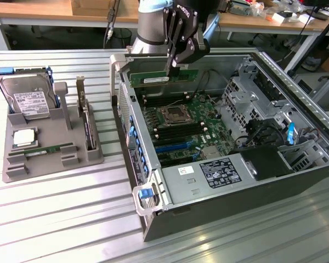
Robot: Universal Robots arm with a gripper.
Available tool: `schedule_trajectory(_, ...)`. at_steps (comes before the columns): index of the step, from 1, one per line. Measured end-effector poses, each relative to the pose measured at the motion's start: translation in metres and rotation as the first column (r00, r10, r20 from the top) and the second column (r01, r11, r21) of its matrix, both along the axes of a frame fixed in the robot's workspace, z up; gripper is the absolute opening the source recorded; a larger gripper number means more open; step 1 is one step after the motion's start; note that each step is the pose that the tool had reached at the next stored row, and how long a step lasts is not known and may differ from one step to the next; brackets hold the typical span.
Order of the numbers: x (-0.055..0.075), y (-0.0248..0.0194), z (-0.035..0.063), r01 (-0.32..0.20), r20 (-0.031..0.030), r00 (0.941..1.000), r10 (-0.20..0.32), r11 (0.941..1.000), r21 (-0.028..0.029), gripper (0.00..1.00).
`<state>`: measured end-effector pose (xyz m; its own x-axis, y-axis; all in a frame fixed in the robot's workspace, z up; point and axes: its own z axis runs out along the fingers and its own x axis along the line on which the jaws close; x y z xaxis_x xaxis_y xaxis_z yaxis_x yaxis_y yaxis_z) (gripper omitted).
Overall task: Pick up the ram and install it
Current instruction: 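Pick up the ram and move it above insertion slot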
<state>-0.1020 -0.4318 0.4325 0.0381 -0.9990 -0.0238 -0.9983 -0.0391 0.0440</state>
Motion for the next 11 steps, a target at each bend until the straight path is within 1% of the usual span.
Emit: schedule_trajectory(11,0.012,0.0000,-0.0021,0.000,0.0000,1.0000,0.000,1.0000,0.0000,0.12)
